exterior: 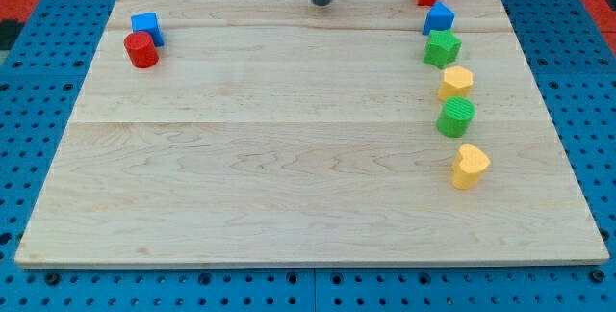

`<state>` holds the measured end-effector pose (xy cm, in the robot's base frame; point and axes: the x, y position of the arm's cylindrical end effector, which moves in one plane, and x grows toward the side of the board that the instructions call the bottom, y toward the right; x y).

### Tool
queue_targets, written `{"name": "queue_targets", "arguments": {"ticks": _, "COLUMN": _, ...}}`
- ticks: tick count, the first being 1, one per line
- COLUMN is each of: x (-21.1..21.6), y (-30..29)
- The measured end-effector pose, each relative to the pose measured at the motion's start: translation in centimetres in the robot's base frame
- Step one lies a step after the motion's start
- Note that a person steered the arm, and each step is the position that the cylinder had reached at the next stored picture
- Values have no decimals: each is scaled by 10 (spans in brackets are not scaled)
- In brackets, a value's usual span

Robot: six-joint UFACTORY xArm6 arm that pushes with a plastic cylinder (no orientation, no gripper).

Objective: Slide the red circle right and down a bit

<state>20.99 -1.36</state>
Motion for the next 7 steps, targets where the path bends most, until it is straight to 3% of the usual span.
{"name": "queue_targets", "arguments": {"ticks": 3, "x": 18, "y": -244}}
{"name": "queue_targets", "arguments": {"ticks": 6, "x": 76, "y": -289}}
{"name": "queue_targets", "arguments": {"ticks": 7, "x": 96, "y": -263}}
